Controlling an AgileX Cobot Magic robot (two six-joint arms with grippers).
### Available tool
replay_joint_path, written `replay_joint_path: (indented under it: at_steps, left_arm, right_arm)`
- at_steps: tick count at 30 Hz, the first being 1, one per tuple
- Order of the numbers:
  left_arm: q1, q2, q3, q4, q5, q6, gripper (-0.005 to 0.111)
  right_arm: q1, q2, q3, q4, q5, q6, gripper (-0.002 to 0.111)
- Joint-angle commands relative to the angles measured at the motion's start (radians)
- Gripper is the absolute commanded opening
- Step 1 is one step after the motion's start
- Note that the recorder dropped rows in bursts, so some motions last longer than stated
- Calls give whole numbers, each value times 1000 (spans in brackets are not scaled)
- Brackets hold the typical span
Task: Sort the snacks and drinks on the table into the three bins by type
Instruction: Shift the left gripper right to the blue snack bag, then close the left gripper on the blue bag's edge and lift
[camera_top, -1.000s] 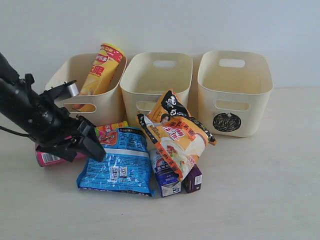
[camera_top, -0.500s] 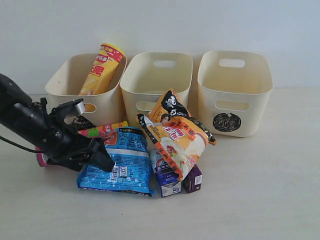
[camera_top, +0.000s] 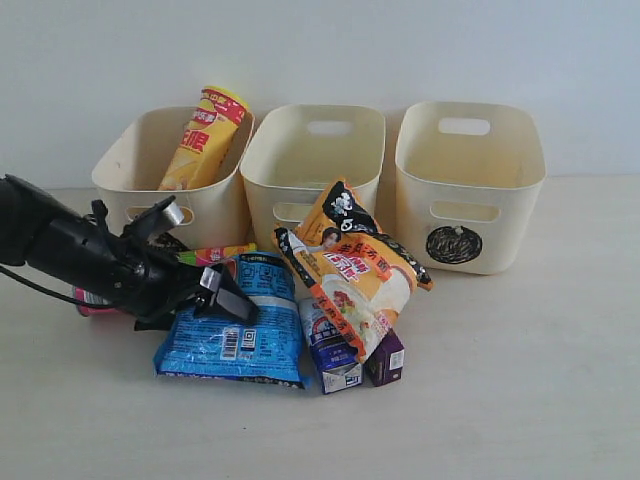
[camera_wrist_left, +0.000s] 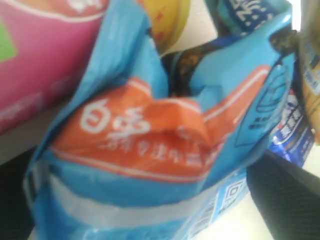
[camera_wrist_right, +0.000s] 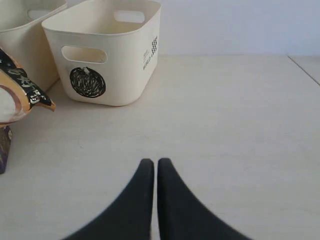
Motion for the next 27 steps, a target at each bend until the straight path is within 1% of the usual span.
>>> replay_joint_path:
  at_steps: [1, 3, 4, 5, 6, 9, 12, 13, 14, 18, 24, 27]
  left_arm:
    - [-3, 57, 12, -2, -11, 40, 96]
    - [-3, 57, 14, -2, -11, 40, 96]
    - [-3, 57, 13, -6, -5, 40, 93]
    - [-3, 57, 13, -12, 6, 40, 89]
    - [-3, 57, 13, -17, 8, 40, 82]
    - [-3, 57, 13, -25, 15, 40, 54]
    - [-3, 57, 13, -37, 44, 39, 18]
    - [-3, 57, 13, -49, 58, 39, 3]
    - [-1, 55, 13, -63, 70, 43, 5]
    - [-1, 20, 13, -124, 147, 43, 4]
    - [1, -98, 13, -108, 163, -29, 4]
    - [17, -166, 9, -53, 163, -91, 4]
  right_arm:
    - [-3, -5, 4, -3, -7, 0, 0]
    - [-3, -5, 4, -3, -7, 0, 0]
    - [-3, -5, 4, -3, -7, 0, 0]
    - [-3, -5, 4, -3, -7, 0, 0]
    - [-3, -5, 4, -3, -7, 0, 0]
    - [-3, -5, 4, -3, -7, 0, 0]
    - [-3, -5, 4, -3, -7, 0, 0]
    - [-3, -5, 4, -3, -7, 0, 0]
    - [-3, -5, 4, -3, -7, 0, 0]
    - [-3, -5, 4, -3, -7, 0, 0]
    - [-3, -5, 4, -3, -7, 0, 0]
    - [-3, -5, 4, -3, -7, 0, 0]
